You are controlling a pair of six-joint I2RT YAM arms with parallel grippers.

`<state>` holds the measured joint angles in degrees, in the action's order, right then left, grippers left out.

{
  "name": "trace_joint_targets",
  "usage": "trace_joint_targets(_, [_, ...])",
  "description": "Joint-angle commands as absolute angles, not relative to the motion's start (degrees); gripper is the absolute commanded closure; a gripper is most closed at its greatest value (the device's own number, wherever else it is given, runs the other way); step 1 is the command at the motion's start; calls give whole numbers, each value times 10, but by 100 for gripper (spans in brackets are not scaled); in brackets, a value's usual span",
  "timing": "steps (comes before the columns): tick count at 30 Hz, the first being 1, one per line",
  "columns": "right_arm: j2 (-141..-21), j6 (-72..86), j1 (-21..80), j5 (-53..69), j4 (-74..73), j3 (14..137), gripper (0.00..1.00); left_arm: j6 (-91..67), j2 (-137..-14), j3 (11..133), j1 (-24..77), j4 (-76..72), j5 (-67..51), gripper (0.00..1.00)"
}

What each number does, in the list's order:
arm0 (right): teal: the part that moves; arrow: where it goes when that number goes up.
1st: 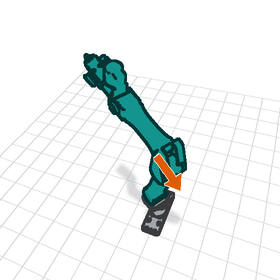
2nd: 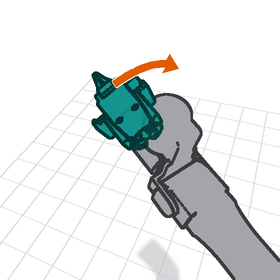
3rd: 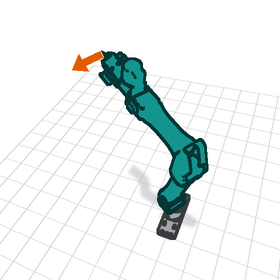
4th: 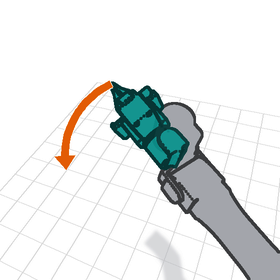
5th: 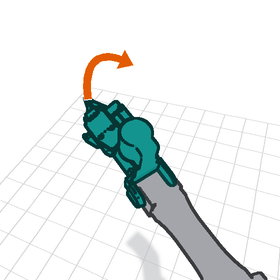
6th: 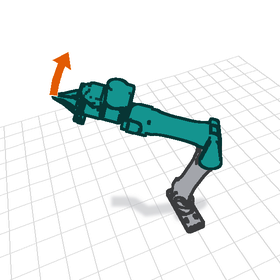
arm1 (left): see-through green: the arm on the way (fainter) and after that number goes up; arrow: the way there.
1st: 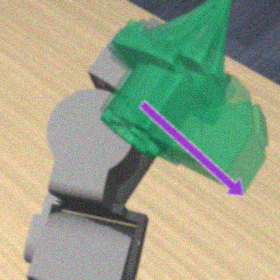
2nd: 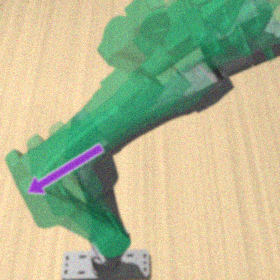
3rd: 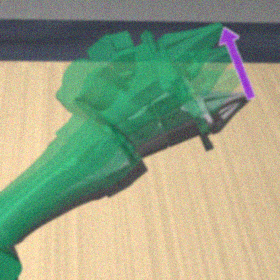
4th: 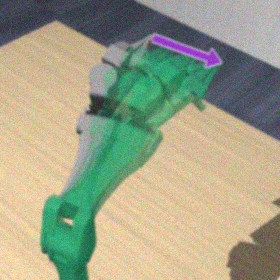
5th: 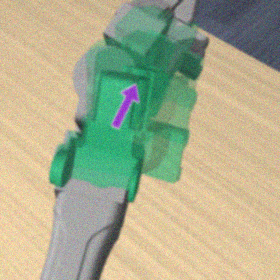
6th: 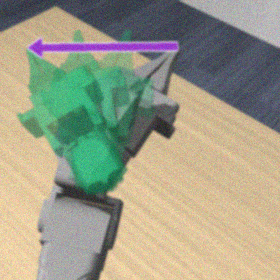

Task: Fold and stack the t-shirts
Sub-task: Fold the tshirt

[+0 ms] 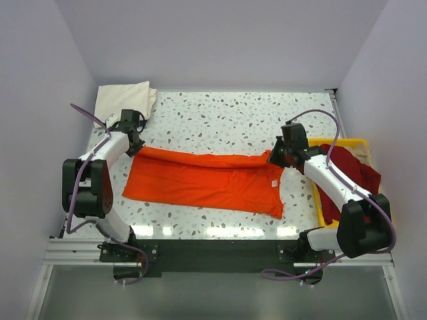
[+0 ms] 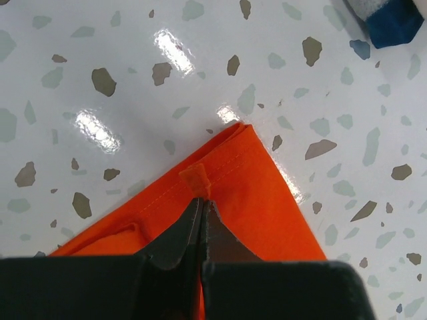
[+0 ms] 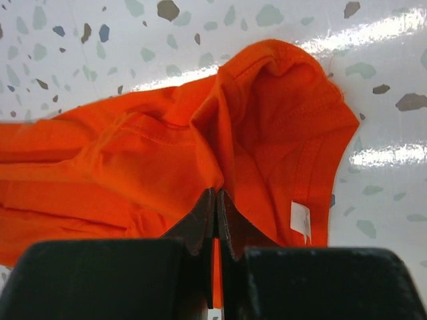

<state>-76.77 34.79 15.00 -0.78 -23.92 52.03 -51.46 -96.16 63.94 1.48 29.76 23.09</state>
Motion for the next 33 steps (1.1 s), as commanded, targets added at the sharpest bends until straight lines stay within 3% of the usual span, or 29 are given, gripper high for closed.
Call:
trace_joint_targets(1, [-739,352,150,-14,-245,502,100,-525,-919,624,4,272,233,100])
trace_joint_targets(17, [-708,356,151,-1,-242,429,100,-519,-854,516,0,238,200,100])
trace_joint_targets(22, [-702,360,151,19,-229,403,100,-522,-840,498,-15,232,190,86])
trace_joint_targets(24, [-694,361,150,25,-227,397,100,-525,-828,490,-18,233,185,85])
trace_joint_targets(30, [-663,357,151,35,-236,385,85,-512,-782,468,-37,239,175,82])
trace_joint_targets(33, [-645,352,151,36,-235,381,73,-505,-766,460,-45,235,168,82])
